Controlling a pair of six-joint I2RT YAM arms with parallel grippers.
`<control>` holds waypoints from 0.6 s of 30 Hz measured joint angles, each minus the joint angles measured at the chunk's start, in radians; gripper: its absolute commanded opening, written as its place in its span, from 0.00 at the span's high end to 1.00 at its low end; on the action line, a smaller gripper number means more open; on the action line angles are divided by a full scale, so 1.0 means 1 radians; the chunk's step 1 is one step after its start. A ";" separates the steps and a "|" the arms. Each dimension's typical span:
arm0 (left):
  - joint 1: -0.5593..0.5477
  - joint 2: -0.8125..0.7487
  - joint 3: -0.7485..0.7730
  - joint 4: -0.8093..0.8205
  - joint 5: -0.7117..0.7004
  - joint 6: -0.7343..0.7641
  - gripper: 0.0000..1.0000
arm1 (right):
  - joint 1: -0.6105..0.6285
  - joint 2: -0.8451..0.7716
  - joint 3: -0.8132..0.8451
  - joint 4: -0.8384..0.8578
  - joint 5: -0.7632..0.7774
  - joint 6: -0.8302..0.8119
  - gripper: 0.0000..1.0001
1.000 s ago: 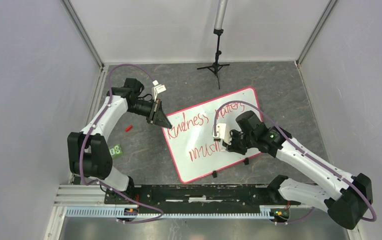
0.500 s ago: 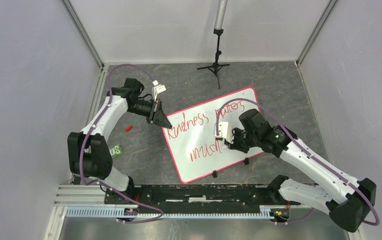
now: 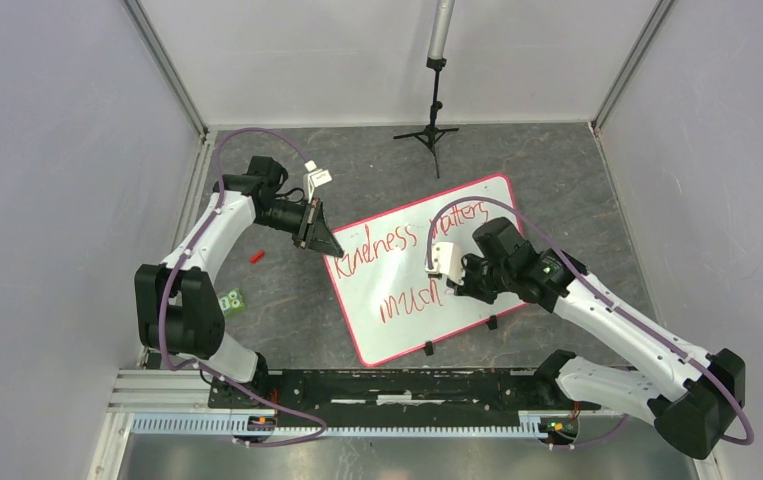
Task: Write a sentence on the whiteboard
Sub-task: Write a sentence on the whiteboard, then pick up the pen cap from the center of the board.
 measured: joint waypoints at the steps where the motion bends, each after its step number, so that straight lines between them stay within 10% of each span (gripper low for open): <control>1: 0.000 0.000 0.000 0.000 0.000 0.000 0.97 | 0.000 0.000 0.000 0.000 0.000 0.000 1.00; 7: 0.000 -0.001 0.000 0.000 0.000 0.000 0.82 | 0.000 0.000 0.047 -0.021 -0.005 0.000 1.00; 18: 0.000 -0.038 0.007 0.008 -0.085 0.000 0.23 | 0.000 -0.010 0.204 -0.022 -0.095 0.016 1.00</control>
